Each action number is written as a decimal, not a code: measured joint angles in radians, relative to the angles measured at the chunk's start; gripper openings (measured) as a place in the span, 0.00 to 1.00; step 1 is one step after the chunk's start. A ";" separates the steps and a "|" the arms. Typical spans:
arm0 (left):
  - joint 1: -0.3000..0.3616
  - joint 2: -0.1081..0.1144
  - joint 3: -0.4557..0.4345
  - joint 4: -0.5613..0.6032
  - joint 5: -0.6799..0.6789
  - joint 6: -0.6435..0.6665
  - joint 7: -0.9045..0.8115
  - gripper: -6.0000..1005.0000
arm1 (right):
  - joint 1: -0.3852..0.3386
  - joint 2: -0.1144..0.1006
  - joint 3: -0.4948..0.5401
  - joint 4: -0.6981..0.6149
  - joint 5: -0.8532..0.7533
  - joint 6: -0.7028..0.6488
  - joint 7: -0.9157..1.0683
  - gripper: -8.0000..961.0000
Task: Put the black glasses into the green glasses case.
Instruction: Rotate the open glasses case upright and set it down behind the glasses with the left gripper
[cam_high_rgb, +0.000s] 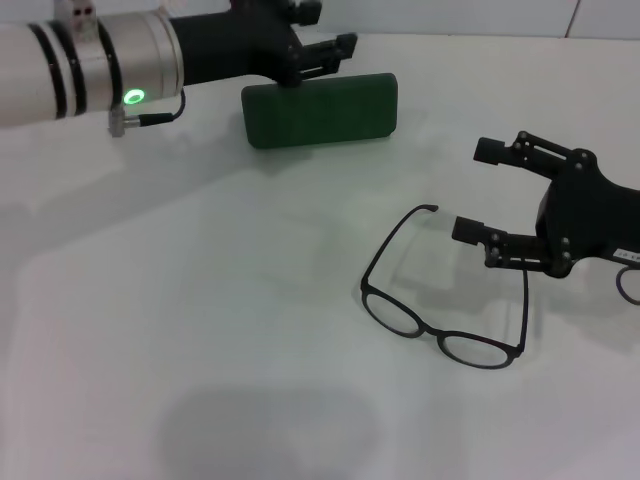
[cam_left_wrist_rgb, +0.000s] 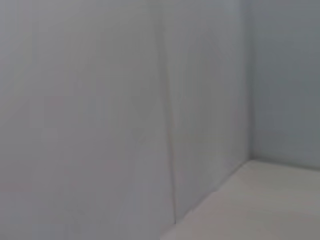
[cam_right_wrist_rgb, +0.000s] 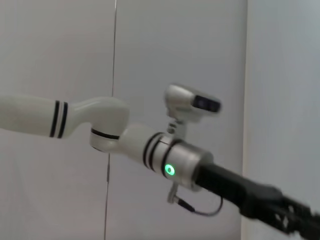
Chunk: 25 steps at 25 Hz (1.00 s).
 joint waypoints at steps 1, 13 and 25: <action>-0.010 0.000 -0.001 -0.007 0.022 -0.007 -0.032 0.60 | 0.001 0.001 0.000 -0.002 0.000 0.000 0.000 0.88; -0.329 0.015 -0.004 -0.225 0.513 -0.080 -0.361 0.60 | 0.001 0.020 -0.003 -0.012 -0.060 0.001 0.009 0.88; -0.503 0.003 0.005 -0.316 0.841 -0.093 -0.541 0.60 | -0.004 0.031 -0.005 -0.012 -0.075 0.024 0.002 0.88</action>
